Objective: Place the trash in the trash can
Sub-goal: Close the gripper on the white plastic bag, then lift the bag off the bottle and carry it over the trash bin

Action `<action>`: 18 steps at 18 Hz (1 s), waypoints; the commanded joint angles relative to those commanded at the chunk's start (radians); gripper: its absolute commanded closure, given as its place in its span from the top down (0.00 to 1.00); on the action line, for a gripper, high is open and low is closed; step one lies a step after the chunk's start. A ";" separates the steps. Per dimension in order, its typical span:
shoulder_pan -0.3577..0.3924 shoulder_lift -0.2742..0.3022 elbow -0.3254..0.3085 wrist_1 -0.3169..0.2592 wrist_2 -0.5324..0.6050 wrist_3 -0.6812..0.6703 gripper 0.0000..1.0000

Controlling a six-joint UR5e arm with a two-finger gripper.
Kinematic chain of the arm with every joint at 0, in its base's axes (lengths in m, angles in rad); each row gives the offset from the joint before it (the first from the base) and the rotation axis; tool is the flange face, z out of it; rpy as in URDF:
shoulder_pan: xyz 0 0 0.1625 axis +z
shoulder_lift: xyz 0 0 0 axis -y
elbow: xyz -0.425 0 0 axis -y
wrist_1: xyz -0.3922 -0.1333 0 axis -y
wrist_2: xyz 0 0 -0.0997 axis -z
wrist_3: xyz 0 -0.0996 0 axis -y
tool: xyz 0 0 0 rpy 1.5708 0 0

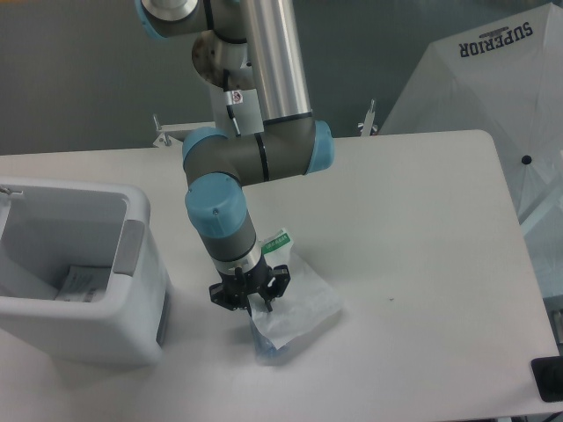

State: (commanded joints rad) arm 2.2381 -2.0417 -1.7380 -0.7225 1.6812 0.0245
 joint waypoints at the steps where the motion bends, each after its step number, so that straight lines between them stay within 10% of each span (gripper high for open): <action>1: 0.000 0.000 -0.002 0.000 -0.003 0.008 0.36; 18: 0.083 0.130 0.027 -0.005 -0.187 0.035 0.03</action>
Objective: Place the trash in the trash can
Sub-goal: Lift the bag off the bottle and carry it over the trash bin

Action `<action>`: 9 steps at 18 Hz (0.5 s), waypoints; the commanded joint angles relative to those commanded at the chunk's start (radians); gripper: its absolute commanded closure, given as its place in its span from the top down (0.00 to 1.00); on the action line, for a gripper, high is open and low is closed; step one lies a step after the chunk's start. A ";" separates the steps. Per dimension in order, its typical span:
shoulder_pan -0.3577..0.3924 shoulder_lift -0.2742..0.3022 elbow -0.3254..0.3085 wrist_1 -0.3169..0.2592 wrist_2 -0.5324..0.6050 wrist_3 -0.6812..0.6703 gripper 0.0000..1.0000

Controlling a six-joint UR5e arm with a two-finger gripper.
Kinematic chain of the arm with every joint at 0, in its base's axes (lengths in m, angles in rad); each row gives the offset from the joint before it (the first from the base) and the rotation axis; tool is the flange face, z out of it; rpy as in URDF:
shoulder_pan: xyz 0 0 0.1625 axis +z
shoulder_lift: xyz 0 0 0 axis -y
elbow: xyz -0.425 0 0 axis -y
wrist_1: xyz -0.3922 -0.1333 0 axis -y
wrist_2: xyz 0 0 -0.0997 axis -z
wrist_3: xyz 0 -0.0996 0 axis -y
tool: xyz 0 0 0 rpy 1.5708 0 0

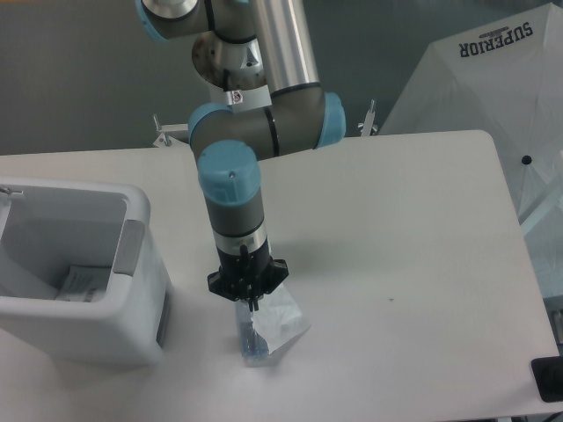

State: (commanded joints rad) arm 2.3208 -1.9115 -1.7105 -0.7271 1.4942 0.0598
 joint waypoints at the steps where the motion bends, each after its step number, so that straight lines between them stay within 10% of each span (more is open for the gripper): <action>1: 0.027 0.026 0.020 -0.003 -0.029 0.000 0.03; 9: 0.180 0.131 0.181 0.003 -0.354 0.078 0.02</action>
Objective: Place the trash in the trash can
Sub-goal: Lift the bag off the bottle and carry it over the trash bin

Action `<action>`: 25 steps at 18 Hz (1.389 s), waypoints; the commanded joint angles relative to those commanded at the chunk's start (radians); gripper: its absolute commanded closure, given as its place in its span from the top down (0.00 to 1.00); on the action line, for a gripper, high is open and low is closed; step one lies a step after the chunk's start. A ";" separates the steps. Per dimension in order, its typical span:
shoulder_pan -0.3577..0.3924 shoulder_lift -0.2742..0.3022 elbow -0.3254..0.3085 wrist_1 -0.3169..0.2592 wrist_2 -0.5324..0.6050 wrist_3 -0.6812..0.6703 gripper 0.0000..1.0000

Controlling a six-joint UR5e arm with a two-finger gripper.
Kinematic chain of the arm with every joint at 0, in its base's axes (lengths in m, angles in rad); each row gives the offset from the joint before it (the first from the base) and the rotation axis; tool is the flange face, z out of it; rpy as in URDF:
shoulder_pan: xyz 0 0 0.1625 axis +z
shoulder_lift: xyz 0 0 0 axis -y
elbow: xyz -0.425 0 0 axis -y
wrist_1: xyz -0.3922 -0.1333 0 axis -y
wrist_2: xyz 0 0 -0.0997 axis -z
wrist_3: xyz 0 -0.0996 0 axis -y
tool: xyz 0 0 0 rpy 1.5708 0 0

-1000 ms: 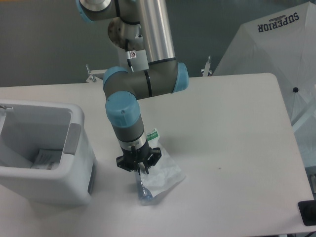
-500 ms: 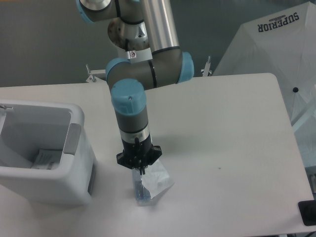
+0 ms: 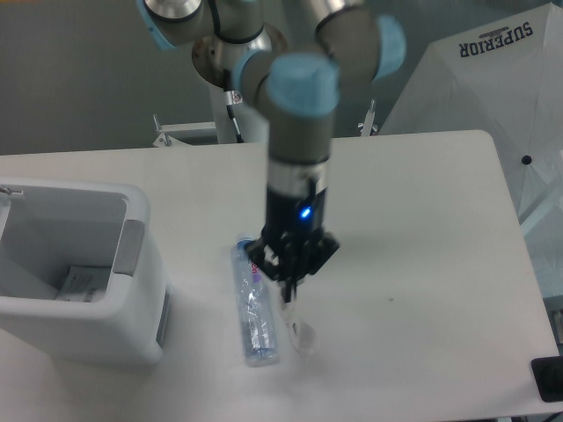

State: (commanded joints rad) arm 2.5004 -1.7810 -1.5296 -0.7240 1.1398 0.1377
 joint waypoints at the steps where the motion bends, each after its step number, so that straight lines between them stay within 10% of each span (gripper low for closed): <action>1: 0.000 0.003 0.012 0.000 -0.011 0.029 0.02; 12: -0.089 0.115 0.023 0.012 -0.228 0.592 0.02; 25: -0.305 0.250 -0.063 0.011 -0.299 0.606 0.00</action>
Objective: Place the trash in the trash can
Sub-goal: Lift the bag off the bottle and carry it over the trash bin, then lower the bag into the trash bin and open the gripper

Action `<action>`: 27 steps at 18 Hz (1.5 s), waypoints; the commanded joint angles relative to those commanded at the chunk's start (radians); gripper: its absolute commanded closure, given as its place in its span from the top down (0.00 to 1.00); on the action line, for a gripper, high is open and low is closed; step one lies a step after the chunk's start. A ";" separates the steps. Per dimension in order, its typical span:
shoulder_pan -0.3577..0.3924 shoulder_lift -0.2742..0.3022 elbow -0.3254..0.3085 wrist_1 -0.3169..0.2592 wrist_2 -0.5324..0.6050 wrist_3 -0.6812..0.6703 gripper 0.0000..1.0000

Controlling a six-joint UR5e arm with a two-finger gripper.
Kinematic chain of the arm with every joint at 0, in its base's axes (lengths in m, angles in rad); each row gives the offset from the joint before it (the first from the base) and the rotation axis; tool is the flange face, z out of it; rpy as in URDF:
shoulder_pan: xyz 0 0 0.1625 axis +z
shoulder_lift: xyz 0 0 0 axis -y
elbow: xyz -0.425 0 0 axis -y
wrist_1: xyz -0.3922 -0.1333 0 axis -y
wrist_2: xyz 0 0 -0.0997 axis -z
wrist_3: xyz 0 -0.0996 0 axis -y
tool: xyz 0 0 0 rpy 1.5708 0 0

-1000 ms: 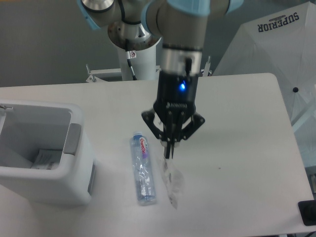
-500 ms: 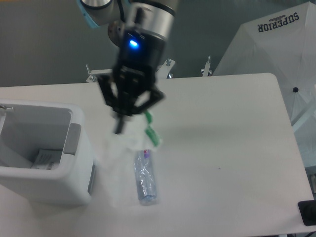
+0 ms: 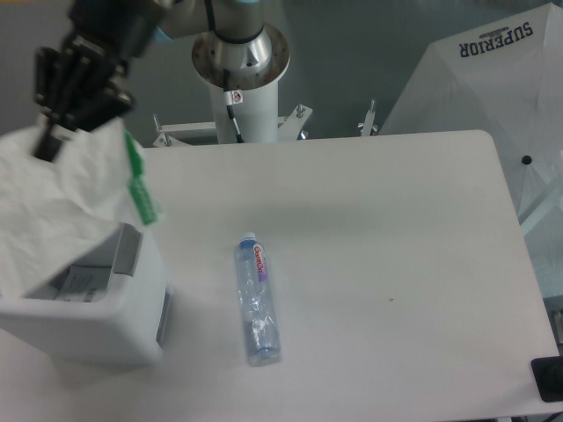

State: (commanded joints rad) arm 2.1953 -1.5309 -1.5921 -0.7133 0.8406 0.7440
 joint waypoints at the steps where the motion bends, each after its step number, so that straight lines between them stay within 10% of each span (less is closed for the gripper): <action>1: -0.020 0.009 -0.037 0.002 0.000 0.002 0.00; 27: -0.049 -0.109 -0.098 0.000 -0.028 -0.104 0.00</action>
State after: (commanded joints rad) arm 2.1460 -1.6398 -1.6904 -0.7133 0.8130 0.6397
